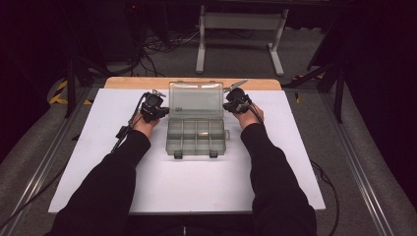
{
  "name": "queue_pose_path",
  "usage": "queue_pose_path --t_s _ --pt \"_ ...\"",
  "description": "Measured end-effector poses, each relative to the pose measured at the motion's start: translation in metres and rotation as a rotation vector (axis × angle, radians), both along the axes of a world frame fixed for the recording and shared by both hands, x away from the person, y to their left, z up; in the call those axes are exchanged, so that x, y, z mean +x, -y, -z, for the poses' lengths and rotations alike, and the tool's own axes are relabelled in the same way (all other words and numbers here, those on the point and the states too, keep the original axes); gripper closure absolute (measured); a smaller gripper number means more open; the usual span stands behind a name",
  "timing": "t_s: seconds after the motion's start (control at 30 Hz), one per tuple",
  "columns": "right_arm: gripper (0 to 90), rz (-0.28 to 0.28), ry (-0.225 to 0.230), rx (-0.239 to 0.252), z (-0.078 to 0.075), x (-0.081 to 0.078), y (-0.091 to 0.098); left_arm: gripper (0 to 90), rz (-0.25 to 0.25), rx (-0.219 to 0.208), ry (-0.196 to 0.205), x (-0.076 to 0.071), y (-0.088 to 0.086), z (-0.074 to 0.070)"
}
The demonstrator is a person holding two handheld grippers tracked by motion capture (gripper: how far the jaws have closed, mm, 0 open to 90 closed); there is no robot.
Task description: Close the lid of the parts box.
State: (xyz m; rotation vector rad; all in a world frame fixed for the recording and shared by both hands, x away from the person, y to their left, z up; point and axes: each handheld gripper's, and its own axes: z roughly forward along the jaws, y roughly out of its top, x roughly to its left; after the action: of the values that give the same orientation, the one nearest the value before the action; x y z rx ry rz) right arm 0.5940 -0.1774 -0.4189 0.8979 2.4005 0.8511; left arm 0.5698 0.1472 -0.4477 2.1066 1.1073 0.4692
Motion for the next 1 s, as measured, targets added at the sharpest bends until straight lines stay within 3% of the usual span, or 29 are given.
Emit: queue_pose_path --t_s 0.53,0.73,0.8,1.0 --pt "90.0 -0.009 0.028 0.06 -0.011 -0.005 0.004 90.0 -0.001 -0.018 0.021 -0.003 -0.001 -0.006" --pt "90.0 -0.018 0.036 0.066 -0.014 -0.008 0.005 89.9 0.01 -0.022 0.023 -0.005 -0.001 -0.008" --pt "90.0 -0.022 0.041 0.066 -0.015 -0.008 0.006 89.9 0.014 -0.007 0.041 -0.005 -0.002 -0.009" --pt "90.0 -0.044 0.056 0.067 -0.019 -0.012 0.007 89.9 0.032 -0.029 0.04 -0.007 -0.005 -0.014"
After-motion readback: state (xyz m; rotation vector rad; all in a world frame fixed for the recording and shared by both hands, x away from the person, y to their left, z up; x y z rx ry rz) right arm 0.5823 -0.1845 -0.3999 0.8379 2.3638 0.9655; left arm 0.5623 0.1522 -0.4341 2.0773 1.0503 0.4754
